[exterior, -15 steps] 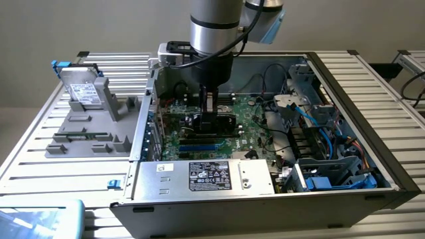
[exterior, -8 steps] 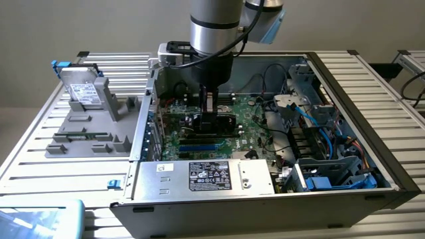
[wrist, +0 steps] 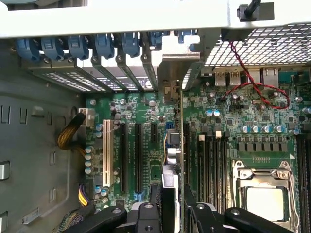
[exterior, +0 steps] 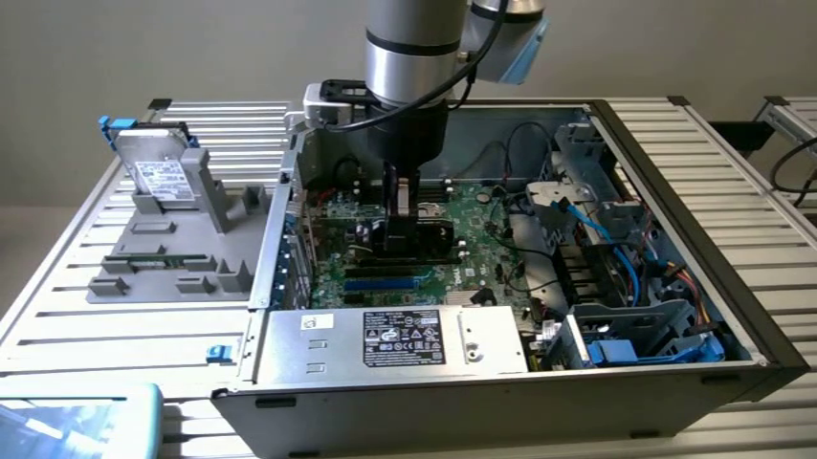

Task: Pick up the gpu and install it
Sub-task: 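Insert the gpu into the slot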

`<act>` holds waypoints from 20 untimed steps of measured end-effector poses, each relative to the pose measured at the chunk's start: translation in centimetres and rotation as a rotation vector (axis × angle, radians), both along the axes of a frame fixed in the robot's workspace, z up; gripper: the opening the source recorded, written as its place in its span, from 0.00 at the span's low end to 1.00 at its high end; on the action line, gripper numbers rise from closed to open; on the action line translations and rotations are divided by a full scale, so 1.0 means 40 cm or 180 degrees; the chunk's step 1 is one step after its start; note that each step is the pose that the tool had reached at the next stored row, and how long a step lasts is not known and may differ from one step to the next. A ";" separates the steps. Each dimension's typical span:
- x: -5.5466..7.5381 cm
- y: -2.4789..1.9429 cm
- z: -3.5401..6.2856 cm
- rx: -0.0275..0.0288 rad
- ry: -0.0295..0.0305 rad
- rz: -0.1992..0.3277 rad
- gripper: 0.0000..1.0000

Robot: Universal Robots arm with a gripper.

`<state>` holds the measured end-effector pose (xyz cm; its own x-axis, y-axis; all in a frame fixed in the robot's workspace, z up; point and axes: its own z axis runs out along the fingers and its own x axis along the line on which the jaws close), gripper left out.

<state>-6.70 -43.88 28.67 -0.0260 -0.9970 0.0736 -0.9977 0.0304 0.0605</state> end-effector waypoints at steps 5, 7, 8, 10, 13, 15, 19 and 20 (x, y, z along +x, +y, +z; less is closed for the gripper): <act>0.000 0.001 0.000 -0.0051 0.0003 0.0000 0.28; 0.000 0.002 -0.001 -0.0077 0.0009 0.0000 0.28; 0.000 0.002 -0.001 -0.0081 0.0014 0.0000 0.28; 0.000 0.002 -0.001 -0.0082 0.0015 0.0001 0.28; 0.000 0.002 -0.001 -0.0081 0.0015 0.0001 0.28; 0.000 0.002 -0.001 -0.0082 0.0015 0.0001 0.28; 0.000 0.002 -0.008 -0.0084 0.0015 0.0001 0.28; 0.000 0.002 -0.012 -0.0083 0.0014 0.0001 0.28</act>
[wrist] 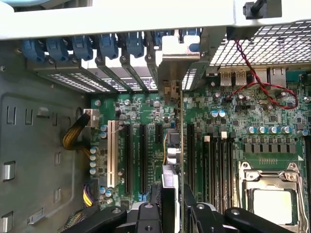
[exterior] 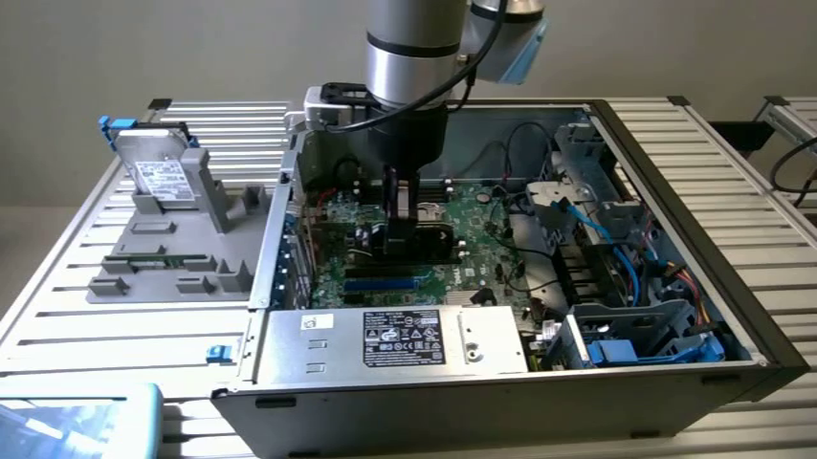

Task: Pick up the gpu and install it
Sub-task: 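Insert the gpu into the slot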

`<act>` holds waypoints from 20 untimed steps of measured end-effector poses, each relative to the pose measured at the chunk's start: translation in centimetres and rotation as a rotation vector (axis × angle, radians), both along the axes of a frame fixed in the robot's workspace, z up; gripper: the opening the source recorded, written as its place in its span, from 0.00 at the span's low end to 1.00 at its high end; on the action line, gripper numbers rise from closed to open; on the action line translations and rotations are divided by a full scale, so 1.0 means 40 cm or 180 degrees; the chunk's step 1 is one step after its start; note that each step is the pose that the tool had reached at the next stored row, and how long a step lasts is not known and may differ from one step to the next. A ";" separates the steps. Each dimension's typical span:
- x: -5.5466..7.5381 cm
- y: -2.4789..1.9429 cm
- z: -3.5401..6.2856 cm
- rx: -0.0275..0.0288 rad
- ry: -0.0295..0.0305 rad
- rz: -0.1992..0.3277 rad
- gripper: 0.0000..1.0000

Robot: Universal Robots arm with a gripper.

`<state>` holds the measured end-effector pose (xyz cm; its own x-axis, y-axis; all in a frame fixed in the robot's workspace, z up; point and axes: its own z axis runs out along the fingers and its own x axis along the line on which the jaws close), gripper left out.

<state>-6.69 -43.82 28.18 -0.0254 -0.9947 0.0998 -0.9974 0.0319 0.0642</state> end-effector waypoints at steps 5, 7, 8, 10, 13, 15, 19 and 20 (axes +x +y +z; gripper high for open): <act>0.000 -0.007 -0.020 0.0000 0.0000 0.0000 0.28; -0.002 -0.011 -0.023 0.0000 0.0000 0.0000 0.28; -0.004 -0.012 -0.024 0.0000 0.0000 0.0000 0.28; -0.007 -0.015 -0.027 0.0000 -0.0001 0.0000 0.28; -0.009 -0.016 -0.036 0.0000 -0.0005 0.0000 0.28; -0.012 -0.016 -0.039 0.0000 -0.0007 0.0000 0.28; -0.019 -0.016 -0.047 0.0000 -0.0011 -0.0001 0.28; -0.019 -0.016 -0.049 0.0000 -0.0011 -0.0001 0.28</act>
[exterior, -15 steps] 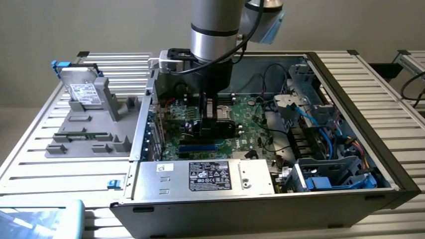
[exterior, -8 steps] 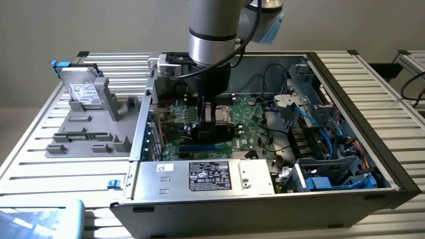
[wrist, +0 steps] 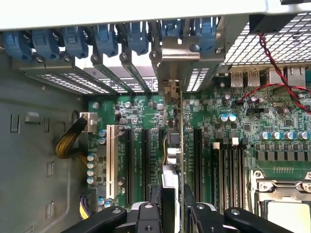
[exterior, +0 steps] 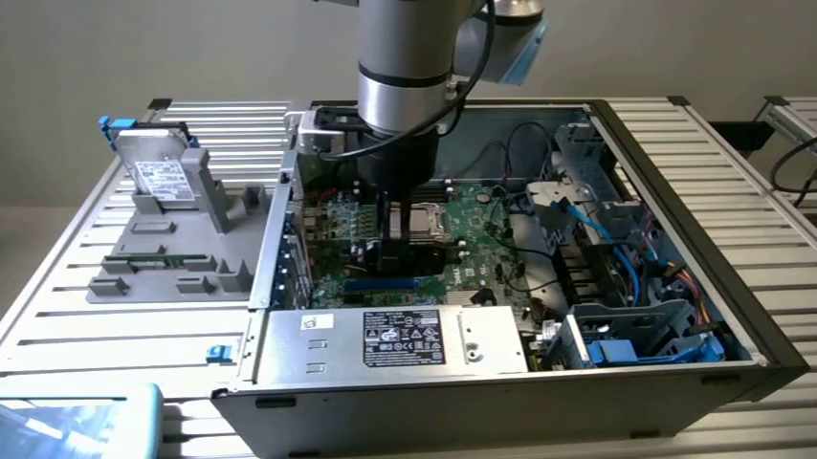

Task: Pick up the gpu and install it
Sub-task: 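Insert the gpu into the slot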

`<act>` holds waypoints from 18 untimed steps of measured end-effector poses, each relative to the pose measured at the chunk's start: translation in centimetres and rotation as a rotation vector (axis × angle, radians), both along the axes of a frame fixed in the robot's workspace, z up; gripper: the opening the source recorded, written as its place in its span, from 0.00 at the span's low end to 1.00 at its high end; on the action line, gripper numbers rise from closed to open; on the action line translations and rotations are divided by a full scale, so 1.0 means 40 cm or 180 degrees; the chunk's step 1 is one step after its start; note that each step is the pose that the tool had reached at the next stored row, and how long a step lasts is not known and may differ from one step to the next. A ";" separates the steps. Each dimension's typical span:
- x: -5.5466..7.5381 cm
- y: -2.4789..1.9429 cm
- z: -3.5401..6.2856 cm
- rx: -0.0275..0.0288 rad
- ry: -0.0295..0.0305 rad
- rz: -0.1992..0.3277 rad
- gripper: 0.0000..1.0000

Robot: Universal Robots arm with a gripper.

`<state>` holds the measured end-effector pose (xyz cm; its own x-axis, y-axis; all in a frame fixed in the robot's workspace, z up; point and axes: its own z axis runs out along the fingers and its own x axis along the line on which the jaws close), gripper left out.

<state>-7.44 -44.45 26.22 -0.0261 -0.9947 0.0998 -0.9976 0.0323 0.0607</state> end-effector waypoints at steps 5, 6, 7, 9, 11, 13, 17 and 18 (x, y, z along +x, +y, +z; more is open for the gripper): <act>-0.002 0.000 -0.008 0.0000 -0.0001 -0.0001 0.28; -0.003 0.000 -0.010 0.0000 -0.0001 -0.0001 0.28; -0.003 0.000 -0.012 0.0000 -0.0001 -0.0001 0.28; -0.005 0.000 -0.017 0.0000 -0.0001 -0.0003 0.28; -0.008 0.000 -0.021 0.0000 -0.0004 -0.0004 0.28; -0.011 0.000 -0.022 0.0000 -0.0009 -0.0007 0.28; -0.013 0.003 -0.025 0.0000 -0.0024 -0.0019 0.28; -0.013 0.004 -0.026 0.0000 -0.0025 -0.0023 0.28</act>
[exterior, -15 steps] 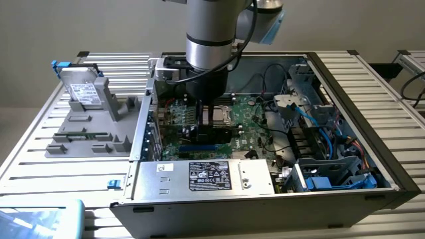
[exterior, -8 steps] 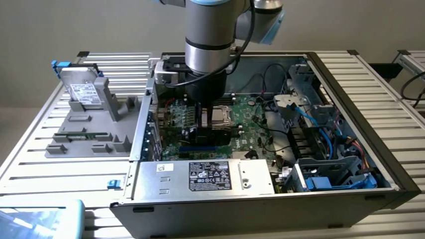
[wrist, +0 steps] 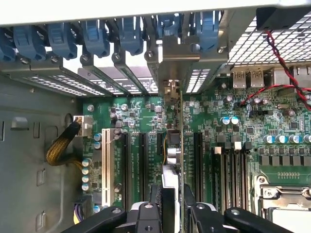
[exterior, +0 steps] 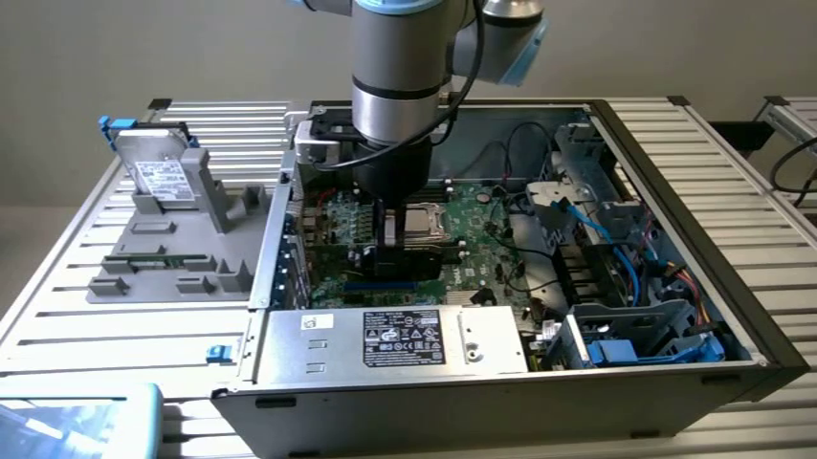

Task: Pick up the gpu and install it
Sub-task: 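Insert the gpu into the slot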

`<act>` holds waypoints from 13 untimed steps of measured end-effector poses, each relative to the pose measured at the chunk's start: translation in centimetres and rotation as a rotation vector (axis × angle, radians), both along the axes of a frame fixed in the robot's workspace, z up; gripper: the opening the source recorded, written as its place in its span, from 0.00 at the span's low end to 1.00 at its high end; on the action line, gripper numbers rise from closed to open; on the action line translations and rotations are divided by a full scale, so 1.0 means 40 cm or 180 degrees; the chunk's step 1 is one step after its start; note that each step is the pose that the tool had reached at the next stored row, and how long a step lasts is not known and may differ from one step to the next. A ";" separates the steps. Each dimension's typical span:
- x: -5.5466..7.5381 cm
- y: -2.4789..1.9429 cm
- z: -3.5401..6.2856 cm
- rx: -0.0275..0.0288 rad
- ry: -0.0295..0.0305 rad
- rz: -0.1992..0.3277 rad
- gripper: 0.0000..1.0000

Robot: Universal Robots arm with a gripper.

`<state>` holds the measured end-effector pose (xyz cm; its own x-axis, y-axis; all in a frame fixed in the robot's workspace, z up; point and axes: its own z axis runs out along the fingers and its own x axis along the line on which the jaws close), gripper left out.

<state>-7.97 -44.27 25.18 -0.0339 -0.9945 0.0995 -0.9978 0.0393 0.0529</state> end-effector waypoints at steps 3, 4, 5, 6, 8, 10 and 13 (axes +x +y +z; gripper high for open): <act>-0.001 0.000 0.000 0.0000 -0.0001 -0.0001 0.28; -0.001 0.000 0.000 0.0000 -0.0001 -0.0001 0.28; -0.001 0.000 0.000 0.0000 -0.0001 -0.0001 0.28; -0.001 0.000 0.000 0.0000 -0.0001 -0.0002 0.28; -0.001 0.001 0.000 0.0000 -0.0001 -0.0002 0.28; -0.002 0.002 0.000 0.0000 -0.0001 -0.0002 0.28; -0.003 0.002 -0.001 -0.0001 -0.0001 -0.0001 0.28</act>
